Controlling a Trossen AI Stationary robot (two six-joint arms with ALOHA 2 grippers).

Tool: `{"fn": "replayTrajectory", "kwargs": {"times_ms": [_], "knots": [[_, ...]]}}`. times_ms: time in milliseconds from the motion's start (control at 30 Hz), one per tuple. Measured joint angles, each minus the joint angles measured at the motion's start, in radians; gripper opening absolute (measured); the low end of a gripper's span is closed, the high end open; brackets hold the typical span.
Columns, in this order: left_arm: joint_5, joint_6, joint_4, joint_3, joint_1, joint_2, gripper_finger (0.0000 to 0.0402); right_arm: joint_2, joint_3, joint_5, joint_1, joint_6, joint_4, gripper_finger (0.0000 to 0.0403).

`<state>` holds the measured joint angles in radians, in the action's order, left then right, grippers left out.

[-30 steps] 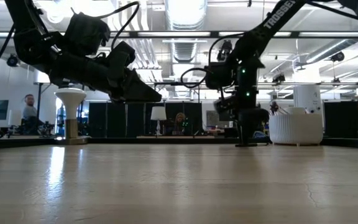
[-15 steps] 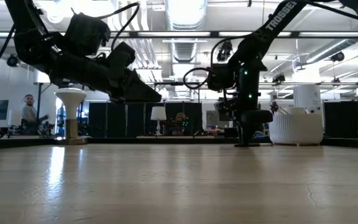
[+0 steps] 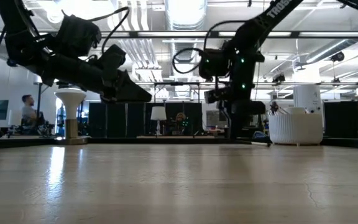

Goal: Put items in baskets/containers
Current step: Put the black eyeshadow brush into the white organizer

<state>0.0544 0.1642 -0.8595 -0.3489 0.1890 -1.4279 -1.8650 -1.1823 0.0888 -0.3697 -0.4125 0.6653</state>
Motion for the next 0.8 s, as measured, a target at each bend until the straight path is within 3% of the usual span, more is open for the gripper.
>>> {"fn": "replayTrajectory", "kwargs": {"times_ms": [167,433,700,800], "knots": [[0.012,-0.002,0.003,0.032,0.002,0.055,0.0061,0.001,-0.038,-0.023,0.13,0.074,-0.014,0.0008],[0.051,0.026,-0.002,0.072,0.003,0.143,0.0061,-0.002,-0.068,-0.025,0.344,0.108,-0.176,0.0008],[0.05,0.041,0.006,0.1,0.003,0.187,0.0061,-0.002,-0.055,-0.028,0.392,0.158,-0.295,0.0008],[0.05,0.041,0.011,0.103,0.003,0.185,0.0061,-0.021,-0.052,-0.096,0.394,0.178,-0.394,0.0008]]}}
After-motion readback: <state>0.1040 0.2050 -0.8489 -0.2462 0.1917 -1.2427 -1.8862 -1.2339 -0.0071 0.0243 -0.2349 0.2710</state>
